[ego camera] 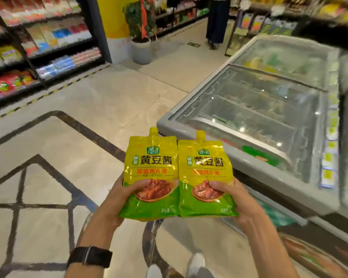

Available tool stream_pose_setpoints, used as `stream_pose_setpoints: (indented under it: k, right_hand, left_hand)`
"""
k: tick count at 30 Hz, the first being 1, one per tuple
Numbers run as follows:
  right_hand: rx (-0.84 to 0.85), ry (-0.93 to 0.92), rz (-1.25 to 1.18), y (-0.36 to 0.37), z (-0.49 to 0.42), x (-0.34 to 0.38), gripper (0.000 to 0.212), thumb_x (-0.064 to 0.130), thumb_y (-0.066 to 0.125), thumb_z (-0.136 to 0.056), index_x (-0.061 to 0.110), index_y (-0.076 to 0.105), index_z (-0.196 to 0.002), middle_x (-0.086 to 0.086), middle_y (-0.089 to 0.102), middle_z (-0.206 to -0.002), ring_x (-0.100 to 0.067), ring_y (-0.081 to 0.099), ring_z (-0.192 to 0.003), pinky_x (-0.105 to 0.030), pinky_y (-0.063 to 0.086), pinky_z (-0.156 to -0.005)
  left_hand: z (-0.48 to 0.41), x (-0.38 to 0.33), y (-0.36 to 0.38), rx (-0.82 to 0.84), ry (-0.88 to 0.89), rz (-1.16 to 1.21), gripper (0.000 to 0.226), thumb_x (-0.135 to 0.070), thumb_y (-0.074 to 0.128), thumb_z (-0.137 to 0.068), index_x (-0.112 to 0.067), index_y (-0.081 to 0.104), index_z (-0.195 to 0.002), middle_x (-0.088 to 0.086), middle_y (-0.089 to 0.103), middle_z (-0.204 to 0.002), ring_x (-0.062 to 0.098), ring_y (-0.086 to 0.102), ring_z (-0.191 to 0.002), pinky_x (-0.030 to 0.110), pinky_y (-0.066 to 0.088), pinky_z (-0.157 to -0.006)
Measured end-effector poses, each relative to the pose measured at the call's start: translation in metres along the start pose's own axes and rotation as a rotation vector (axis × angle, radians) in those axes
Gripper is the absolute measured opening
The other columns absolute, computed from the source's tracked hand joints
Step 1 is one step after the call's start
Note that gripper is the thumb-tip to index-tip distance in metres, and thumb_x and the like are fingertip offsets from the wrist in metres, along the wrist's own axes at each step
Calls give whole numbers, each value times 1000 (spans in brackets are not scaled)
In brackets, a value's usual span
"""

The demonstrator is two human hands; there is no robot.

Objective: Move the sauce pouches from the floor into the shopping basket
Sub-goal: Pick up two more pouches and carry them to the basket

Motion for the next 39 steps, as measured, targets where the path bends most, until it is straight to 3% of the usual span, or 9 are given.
stream_pose_setpoints:
  k: [5,10,13,17,22,25,28,33,39]
  right_hand:
    - [-215,-87,-62,-66,67,-14,108,30,100,-31,4,59,-127,-20,70,-117,-40,68,-104,-53,55,-91]
    - [-379,-181,-161,-130,154,-27,102,31,99,-33,3,62,-124,-20,71,-115,-36,70,-100,-44,60,-82]
    - [-479,-226,-223,-170,211,-38,102,29,99,-32,6,61,-124,-19,72,-113,-35,71,-99,-42,61,-78]
    - [-573,-278,-305,-228,289,-57,102,29,99,-32,10,60,-125,-18,71,-115,-37,70,-103,-45,61,-81]
    - [-698,-356,-376,-297,391,-87,93,30,99,-35,7,65,-120,-21,70,-116,-40,68,-105,-45,59,-86]
    - [-813,-384,-432,-329,448,-112,98,31,99,-34,5,63,-122,-20,71,-114,-38,70,-101,-43,60,-82]
    - [-924,-431,-502,-354,500,-137,99,30,99,-36,8,61,-124,-19,71,-116,-38,69,-104,-45,59,-85]
    - [-1109,-496,-623,-385,573,-176,101,31,99,-34,8,61,-125,-18,71,-115,-37,70,-102,-43,60,-81]
    - [-1301,-571,-751,-420,641,-212,90,23,93,-45,8,60,-127,-18,71,-116,-38,69,-103,-43,60,-82]
  left_hand:
    - [-4,22,71,214,-72,-83,114,-42,102,-27,-10,61,-129,20,72,-117,40,71,-102,48,62,-79]
    - [11,58,160,394,-186,-177,109,-39,102,-27,-9,64,-125,20,74,-112,41,72,-99,56,57,-88]
    - [32,82,217,488,-225,-215,81,-18,95,-52,-7,62,-125,21,74,-109,37,75,-87,49,62,-71]
    - [69,123,299,614,-238,-291,113,-37,102,-20,-8,63,-122,20,75,-107,33,76,-83,39,62,-62]
    - [123,186,394,781,-268,-411,119,-41,101,-22,-6,59,-128,21,74,-111,35,75,-87,41,62,-67]
    - [157,219,446,896,-317,-472,115,-40,101,-22,-7,60,-125,20,74,-110,34,75,-85,42,62,-66]
    - [191,250,501,1024,-382,-514,89,-26,94,-45,-6,61,-125,20,75,-109,35,75,-83,44,61,-67]
    - [236,303,584,1169,-372,-623,114,-42,100,-9,-5,66,-111,15,78,-90,27,76,-69,34,59,-53]
    - [284,373,671,1392,-507,-731,88,-41,102,-25,-13,76,-104,21,75,-107,35,75,-86,47,61,-69]
Point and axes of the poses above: each hand's wrist, its own z-axis away from the middle knuckle, its own y-axis out of the palm, x = y × z, the point moved 6 cm from there along -z, towards the middle knuckle
